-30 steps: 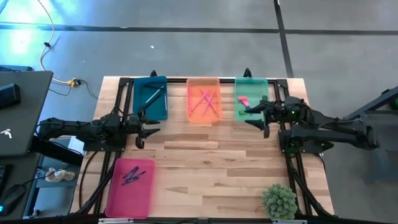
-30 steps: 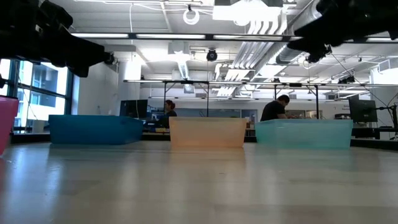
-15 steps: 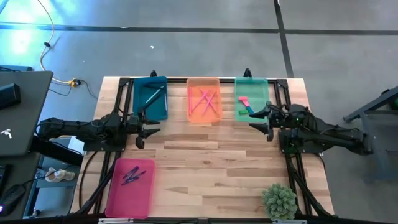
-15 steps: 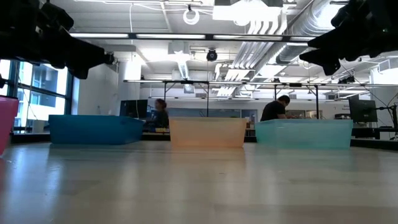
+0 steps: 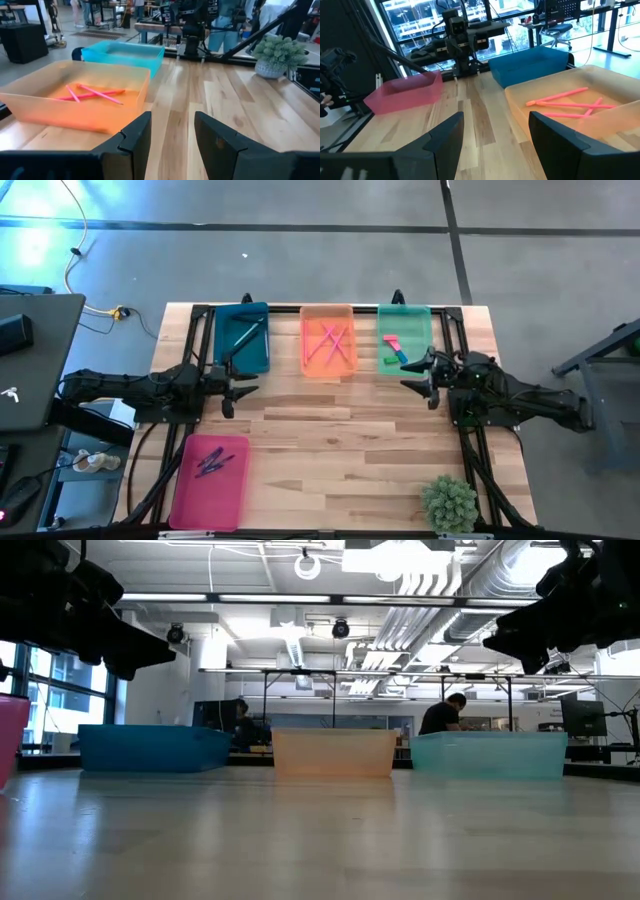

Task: Sort crayons/erasers/pens/pencils in bins
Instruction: Return to Home Position

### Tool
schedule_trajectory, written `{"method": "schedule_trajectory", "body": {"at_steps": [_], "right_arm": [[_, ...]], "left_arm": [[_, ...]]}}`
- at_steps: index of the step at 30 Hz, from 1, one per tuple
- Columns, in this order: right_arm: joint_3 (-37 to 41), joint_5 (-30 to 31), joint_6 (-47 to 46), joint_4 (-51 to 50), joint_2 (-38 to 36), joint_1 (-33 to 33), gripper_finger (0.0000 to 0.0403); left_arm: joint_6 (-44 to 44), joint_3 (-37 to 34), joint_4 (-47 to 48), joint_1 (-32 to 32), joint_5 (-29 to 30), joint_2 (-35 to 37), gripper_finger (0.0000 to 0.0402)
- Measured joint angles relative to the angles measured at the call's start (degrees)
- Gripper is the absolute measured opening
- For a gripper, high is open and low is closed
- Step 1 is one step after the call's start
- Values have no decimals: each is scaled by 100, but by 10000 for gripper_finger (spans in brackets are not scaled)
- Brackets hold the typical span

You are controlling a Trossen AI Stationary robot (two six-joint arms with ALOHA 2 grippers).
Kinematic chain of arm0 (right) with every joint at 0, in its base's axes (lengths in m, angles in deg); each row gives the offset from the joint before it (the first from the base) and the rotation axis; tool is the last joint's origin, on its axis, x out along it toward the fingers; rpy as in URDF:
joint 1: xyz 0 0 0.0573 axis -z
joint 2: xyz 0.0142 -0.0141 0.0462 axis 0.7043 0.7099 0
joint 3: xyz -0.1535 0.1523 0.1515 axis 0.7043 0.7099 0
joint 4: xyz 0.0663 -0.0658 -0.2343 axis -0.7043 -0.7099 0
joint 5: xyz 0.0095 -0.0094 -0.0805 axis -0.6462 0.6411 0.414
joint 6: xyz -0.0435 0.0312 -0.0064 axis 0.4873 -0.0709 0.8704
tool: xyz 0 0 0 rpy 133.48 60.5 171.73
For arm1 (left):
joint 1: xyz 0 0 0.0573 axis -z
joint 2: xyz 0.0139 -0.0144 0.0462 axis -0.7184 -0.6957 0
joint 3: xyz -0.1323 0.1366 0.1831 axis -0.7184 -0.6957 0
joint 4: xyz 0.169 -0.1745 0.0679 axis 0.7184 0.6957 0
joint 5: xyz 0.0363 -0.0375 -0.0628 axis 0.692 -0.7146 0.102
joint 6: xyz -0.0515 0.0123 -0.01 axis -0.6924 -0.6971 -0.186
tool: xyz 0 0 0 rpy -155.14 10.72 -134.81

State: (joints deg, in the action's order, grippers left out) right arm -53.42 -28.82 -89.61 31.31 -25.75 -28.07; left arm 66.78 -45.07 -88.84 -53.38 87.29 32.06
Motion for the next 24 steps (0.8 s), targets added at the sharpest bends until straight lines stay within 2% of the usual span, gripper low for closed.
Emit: {"method": "schedule_trajectory", "body": {"at_steps": [8,24], "right_arm": [[286,18,-15,305,-2,0,217],[287,20,28,249,0,0,217]], "left_arm": [[396,0,-33,4,13,0,138],[148,0,-1026,7,27,0,138]]}}
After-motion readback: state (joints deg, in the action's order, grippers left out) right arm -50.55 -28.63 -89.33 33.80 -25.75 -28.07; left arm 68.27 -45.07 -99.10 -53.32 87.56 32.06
